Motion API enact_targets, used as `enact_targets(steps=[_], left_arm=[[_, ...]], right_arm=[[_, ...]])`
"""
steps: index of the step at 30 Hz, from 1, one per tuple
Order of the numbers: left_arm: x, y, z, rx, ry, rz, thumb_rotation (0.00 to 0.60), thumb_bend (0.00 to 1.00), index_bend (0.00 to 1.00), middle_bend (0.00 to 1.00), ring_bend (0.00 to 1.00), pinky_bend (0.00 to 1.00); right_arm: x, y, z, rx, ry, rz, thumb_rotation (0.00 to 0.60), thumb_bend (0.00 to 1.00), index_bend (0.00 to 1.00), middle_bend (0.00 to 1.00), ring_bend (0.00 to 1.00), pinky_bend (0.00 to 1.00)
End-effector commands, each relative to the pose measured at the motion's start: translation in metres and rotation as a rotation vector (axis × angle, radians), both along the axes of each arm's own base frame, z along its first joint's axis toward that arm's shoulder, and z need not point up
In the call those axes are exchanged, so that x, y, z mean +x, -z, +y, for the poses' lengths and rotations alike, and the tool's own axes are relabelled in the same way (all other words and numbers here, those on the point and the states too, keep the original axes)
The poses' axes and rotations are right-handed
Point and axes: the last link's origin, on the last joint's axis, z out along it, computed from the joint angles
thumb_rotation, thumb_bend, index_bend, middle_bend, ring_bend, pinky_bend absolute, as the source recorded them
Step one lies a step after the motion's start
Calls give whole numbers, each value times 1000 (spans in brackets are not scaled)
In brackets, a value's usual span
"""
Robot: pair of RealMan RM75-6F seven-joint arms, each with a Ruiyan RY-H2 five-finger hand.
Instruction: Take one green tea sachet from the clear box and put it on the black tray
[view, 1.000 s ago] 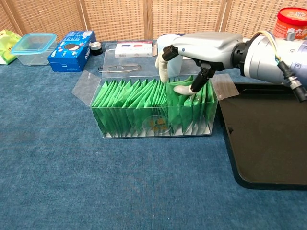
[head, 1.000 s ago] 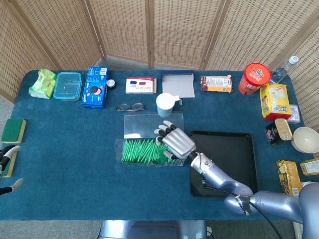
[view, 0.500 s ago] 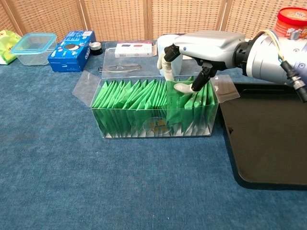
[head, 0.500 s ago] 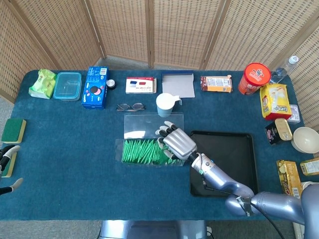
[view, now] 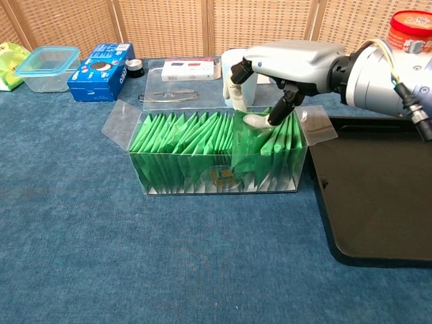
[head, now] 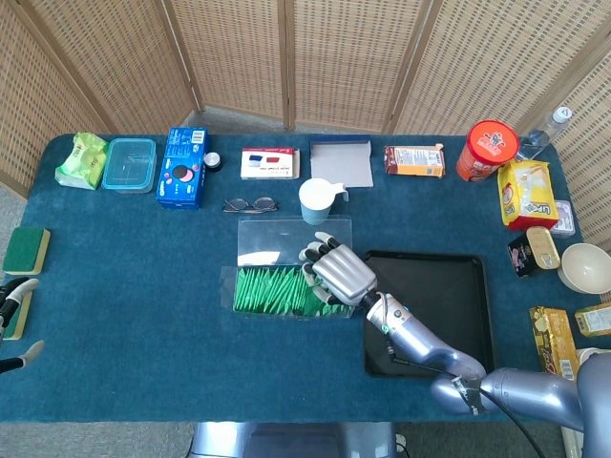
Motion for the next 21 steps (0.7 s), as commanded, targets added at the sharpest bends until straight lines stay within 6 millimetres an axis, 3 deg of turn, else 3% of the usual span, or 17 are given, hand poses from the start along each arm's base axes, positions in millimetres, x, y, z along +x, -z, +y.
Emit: enact_targets(steps=[1, 21], left_arm=[[0, 0, 0, 0, 0, -1, 600, 204, 114, 126, 139, 241], [0, 1, 1, -5, 2, 1, 600, 205, 114, 126, 139, 241]], right_arm=[[1, -1, 0, -1, 1, -7, 600, 455, 665, 310, 226, 127], [1, -14, -1, -12, 19, -54, 600, 460, 657, 312, 228, 128]])
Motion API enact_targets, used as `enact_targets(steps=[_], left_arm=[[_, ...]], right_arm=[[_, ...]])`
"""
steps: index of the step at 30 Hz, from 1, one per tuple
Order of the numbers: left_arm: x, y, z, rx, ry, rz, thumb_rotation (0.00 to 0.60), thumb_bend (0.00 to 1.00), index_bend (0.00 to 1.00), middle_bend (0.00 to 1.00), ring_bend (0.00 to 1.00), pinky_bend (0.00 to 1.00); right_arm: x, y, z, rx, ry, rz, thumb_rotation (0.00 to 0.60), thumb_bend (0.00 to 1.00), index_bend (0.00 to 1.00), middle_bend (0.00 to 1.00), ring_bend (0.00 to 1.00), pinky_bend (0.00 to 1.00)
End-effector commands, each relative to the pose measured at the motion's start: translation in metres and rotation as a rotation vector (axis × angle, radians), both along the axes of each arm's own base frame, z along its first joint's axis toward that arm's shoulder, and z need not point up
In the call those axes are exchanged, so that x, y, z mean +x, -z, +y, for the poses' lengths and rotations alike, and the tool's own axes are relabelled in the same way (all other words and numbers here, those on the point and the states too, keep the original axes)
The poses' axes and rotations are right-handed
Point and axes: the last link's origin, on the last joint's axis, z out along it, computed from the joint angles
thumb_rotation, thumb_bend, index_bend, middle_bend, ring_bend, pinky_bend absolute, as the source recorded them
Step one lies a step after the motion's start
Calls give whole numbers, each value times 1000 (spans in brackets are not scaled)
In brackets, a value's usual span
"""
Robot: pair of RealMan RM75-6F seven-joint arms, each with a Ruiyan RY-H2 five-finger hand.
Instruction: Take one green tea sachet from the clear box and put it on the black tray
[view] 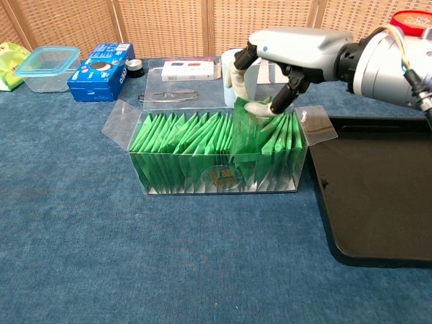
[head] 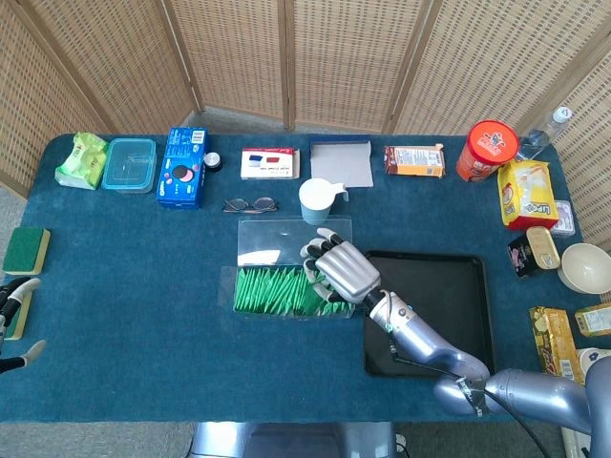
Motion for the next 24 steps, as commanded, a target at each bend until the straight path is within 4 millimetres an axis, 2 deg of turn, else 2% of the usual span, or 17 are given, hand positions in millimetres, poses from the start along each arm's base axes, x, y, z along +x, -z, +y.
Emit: enact_targets(steps=[1, 16, 24], left_arm=[[0, 0, 0, 0, -1, 0, 600, 205, 114, 126, 139, 241], [1, 0, 0, 0, 2, 1, 600, 205, 113, 126, 139, 241], [1, 1, 1, -3, 3, 0, 600, 204, 113, 126, 139, 241]], right_arm=[[0, -2, 0, -3, 0, -2, 600, 461, 656, 312, 228, 128], [-4, -1, 1, 15, 5, 14, 600, 516, 507, 308, 227, 128], [-6, 2, 1, 25, 16, 17, 600, 529, 498, 308, 226, 128]])
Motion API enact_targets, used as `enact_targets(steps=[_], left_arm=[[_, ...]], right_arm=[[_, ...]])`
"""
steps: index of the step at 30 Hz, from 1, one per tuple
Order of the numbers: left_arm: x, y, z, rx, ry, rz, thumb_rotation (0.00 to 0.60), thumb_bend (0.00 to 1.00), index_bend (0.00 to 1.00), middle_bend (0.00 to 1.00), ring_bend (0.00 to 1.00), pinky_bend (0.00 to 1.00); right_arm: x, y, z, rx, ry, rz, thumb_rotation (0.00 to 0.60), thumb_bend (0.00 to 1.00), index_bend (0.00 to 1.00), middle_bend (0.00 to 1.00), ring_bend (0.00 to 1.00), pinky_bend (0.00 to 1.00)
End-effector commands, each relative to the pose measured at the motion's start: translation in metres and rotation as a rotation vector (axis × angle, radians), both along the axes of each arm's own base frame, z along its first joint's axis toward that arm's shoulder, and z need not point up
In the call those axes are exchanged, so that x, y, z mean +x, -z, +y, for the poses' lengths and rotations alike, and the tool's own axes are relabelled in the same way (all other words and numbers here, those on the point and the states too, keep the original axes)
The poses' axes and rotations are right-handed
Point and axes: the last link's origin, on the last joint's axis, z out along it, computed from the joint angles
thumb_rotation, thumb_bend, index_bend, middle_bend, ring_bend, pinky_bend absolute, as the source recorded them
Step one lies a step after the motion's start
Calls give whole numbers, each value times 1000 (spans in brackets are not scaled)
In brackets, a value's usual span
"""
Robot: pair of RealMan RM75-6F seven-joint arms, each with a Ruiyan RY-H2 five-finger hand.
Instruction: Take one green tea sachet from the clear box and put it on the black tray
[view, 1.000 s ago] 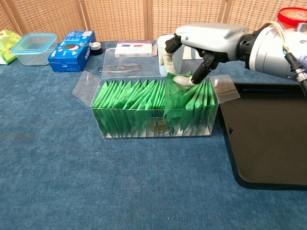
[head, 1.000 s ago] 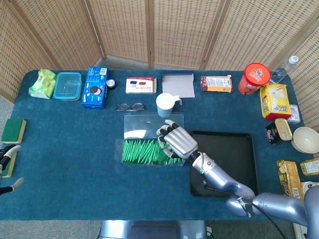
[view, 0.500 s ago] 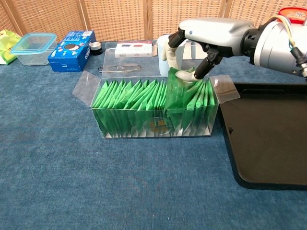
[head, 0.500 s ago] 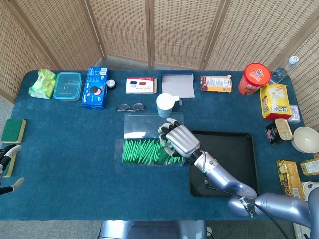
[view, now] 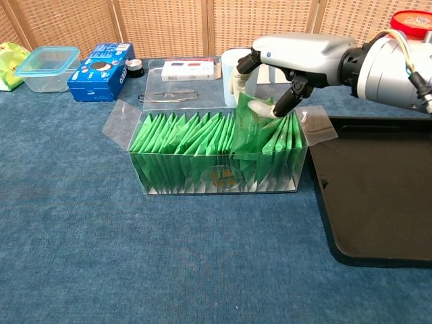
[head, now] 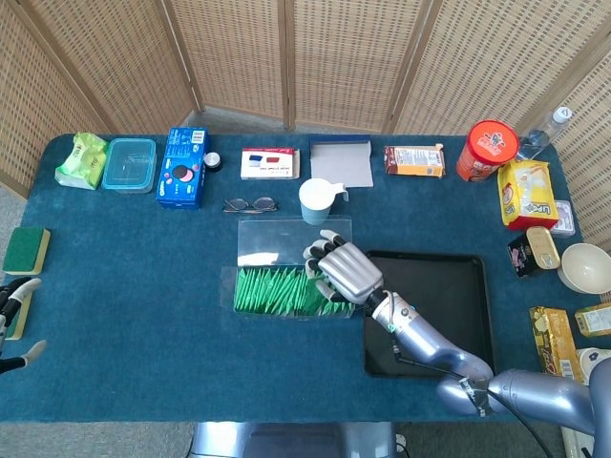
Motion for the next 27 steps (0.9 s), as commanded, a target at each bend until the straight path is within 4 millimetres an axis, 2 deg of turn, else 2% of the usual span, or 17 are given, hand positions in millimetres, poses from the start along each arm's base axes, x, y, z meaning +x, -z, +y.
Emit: enact_targets(steps=[1, 6, 15, 27], left_arm=[[0, 0, 0, -1, 0, 1, 600, 204, 113, 126, 139, 241], [0, 0, 0, 0, 1, 2, 600, 204, 112, 126, 139, 241], [1, 0, 0, -3, 2, 4, 600, 204, 106, 126, 139, 241], [2, -1, 0, 0, 5, 6, 600, 205, 97, 124, 139, 241]], right_arm=[[0, 0, 0, -1, 2, -1, 600, 529, 509, 308, 226, 128], [1, -4, -2, -10, 5, -18, 600, 531, 557, 309, 226, 128], [0, -10, -3, -18, 13, -35, 600, 551, 540, 309, 226, 128], [-1, -11, -3, -14, 20, -32, 600, 569, 459, 308, 225, 128]])
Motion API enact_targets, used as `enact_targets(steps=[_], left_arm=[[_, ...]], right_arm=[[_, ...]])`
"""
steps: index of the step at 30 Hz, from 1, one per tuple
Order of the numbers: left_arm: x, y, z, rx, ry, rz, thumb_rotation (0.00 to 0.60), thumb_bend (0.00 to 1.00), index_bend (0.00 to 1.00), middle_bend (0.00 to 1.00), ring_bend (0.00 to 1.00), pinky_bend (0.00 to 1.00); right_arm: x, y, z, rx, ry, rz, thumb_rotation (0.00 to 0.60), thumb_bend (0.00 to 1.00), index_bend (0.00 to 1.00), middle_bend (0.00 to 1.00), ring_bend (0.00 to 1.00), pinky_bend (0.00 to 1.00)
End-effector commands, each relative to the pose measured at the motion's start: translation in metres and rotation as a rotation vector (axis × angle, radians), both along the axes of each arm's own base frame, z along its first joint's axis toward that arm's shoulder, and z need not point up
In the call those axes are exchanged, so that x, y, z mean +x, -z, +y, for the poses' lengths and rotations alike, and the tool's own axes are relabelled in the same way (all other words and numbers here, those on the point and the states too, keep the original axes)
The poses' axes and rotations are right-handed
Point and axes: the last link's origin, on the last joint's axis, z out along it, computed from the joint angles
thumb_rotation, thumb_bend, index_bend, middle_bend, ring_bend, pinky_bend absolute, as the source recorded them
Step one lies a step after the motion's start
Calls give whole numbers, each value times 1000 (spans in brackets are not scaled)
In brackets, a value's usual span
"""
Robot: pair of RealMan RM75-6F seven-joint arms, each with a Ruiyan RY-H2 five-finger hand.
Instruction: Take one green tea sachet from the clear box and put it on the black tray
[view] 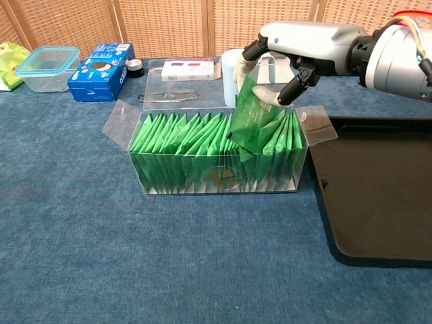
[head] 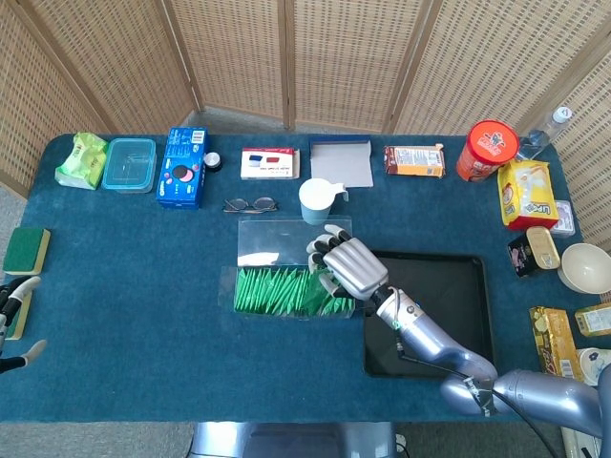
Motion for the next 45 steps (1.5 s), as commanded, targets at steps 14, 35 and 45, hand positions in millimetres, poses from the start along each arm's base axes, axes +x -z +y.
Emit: enact_targets(steps=[14, 35, 45], left_arm=[[0, -1, 1, 3, 2, 2, 600, 205, 95, 124, 139, 241], [4, 1, 2, 4, 11, -3, 600, 205, 94, 124, 139, 241], [6, 4, 3, 6, 19, -14, 600, 204, 94, 124, 139, 242]], right_arm=[[2, -6, -1, -13, 1, -28, 600, 575, 576, 322, 224, 128], [-3, -38, -3, -79, 7, -93, 600, 576, 576, 322, 224, 127], [-15, -59, 1, -113, 25, -106, 600, 576, 576, 322, 224, 128]])
